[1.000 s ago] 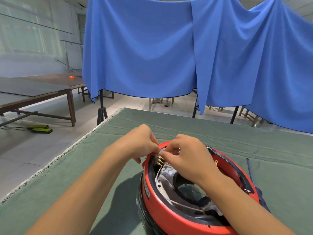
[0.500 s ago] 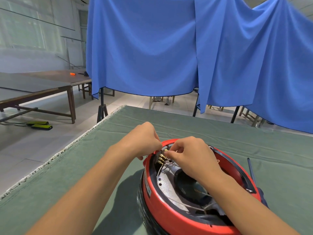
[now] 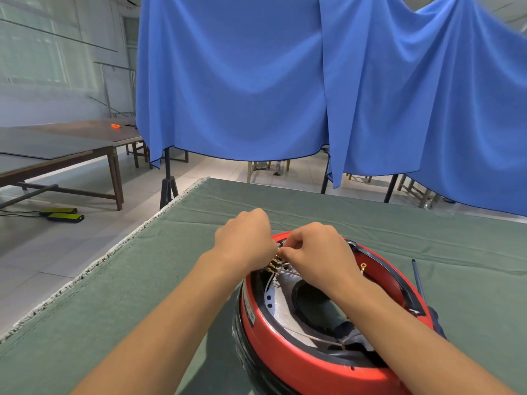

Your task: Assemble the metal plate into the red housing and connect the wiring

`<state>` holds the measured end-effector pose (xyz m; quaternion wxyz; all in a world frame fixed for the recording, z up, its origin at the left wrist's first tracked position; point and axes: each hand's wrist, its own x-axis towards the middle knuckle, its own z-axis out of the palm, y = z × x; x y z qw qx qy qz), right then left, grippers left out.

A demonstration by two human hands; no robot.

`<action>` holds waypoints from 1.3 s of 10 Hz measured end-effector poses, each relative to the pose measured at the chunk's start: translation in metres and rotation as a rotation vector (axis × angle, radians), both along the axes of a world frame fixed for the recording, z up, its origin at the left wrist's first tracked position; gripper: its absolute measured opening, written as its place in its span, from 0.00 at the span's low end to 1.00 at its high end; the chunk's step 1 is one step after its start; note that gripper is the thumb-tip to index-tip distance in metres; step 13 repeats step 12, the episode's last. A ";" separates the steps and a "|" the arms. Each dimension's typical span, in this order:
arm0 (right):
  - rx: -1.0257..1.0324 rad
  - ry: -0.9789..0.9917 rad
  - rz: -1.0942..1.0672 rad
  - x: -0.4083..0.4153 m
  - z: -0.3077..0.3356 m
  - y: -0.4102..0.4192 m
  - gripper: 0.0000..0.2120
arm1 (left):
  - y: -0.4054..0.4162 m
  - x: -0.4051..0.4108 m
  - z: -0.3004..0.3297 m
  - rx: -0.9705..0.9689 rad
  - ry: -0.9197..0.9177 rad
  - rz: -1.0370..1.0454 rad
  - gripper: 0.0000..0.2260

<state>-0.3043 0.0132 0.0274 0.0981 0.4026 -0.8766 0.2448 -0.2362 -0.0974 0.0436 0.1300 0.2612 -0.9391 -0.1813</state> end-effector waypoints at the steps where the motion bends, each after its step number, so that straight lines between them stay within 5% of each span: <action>1: -0.076 -0.010 -0.005 -0.002 0.004 0.008 0.09 | 0.003 -0.004 -0.005 -0.082 0.011 0.032 0.04; 3: -0.326 -0.059 0.029 -0.003 0.010 0.046 0.09 | -0.004 -0.009 -0.015 -0.122 0.090 0.047 0.06; 5: -0.226 -0.031 0.045 0.001 0.003 0.105 0.07 | -0.009 -0.012 -0.025 -0.111 0.222 0.231 0.06; 7: -0.119 -0.091 0.143 0.000 -0.010 0.118 0.11 | -0.017 -0.006 -0.026 0.270 0.362 0.272 0.10; 9: -0.167 -0.058 0.060 -0.015 -0.023 0.111 0.17 | -0.015 -0.004 -0.034 0.468 0.470 0.225 0.08; 10: -0.256 -0.121 0.016 -0.022 -0.031 0.098 0.12 | -0.009 -0.008 -0.039 0.532 0.502 0.184 0.09; 13: -0.335 -0.148 0.010 -0.020 -0.045 0.091 0.13 | 0.012 0.020 -0.047 0.448 0.589 0.209 0.08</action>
